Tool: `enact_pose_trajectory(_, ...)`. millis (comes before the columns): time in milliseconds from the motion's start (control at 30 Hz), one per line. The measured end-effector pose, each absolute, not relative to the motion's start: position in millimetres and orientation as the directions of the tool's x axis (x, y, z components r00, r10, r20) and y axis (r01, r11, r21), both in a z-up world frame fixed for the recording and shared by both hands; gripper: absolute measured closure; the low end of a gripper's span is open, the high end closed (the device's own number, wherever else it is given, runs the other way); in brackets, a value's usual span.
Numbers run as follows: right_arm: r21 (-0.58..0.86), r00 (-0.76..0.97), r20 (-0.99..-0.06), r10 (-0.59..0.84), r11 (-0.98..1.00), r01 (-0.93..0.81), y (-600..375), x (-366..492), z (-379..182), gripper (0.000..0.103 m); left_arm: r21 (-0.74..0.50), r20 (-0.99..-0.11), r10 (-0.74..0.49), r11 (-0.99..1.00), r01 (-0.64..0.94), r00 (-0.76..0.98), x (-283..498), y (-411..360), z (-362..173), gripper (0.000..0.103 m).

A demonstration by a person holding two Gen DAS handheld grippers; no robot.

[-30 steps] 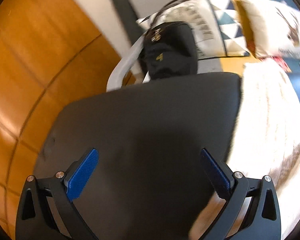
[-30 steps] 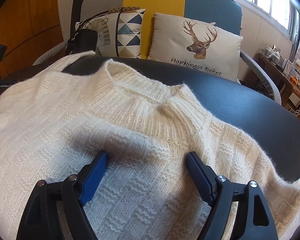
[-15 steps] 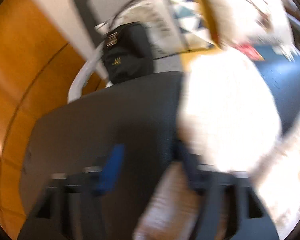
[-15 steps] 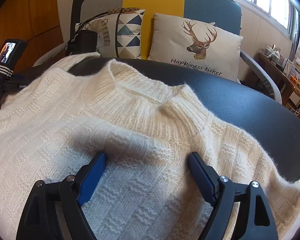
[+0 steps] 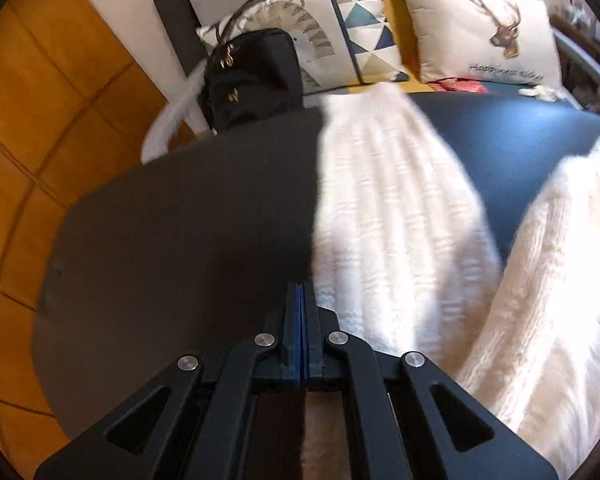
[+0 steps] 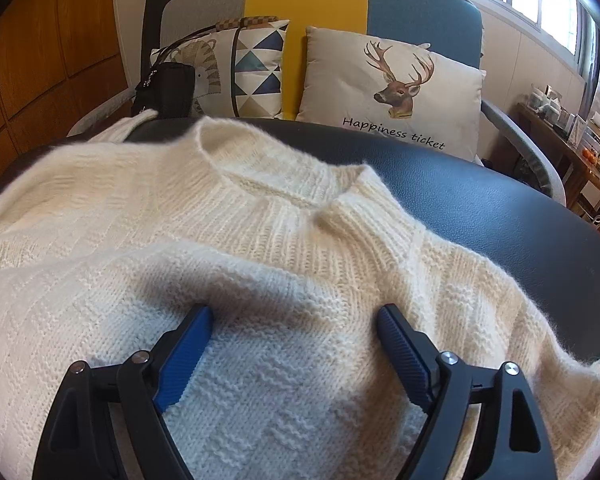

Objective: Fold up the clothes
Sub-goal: 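Grasp a sweater sleeve with the left gripper while the right gripper pins the body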

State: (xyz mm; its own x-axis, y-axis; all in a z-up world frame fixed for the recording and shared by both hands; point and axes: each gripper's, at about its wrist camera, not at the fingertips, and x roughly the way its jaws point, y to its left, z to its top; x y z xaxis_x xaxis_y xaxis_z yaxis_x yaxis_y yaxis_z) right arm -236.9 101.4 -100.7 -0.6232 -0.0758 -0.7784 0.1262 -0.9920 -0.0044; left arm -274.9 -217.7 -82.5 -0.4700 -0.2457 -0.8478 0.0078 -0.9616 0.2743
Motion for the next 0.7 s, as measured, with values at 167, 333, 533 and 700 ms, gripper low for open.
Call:
enact_pose_trajectory(167, 0.002, -0.623, -0.778, -0.082, -0.992, 0.127, 101, -236, -100, 0.017, 0.044, -0.929, 0.004, -0.991, -0.123, -0.369, -216, -215, -90, 0.102)
enact_pose_trajectory(333, -0.002, -0.618, -0.782, -0.078, -0.992, 0.128, 99, -236, -100, 0.017, 0.101, -0.881, -0.048, -0.991, -0.089, -0.47, -199, -243, -81, 0.101)
enact_pose_trajectory(533, -0.014, -0.555, -0.827, -0.092, -0.983, 0.184, 92, -236, -84, 0.021, 0.278, -0.779, -0.278, -0.957, 0.087, -0.562, -235, -297, -67, 0.095)
enact_pose_trajectory(700, 0.207, -0.59, -0.725, -0.355, -0.929, 0.306, 58, -199, -40, 0.021, 0.329, -0.776, -0.304, -0.943, 0.057, -0.553, -278, -301, -80, 0.09)
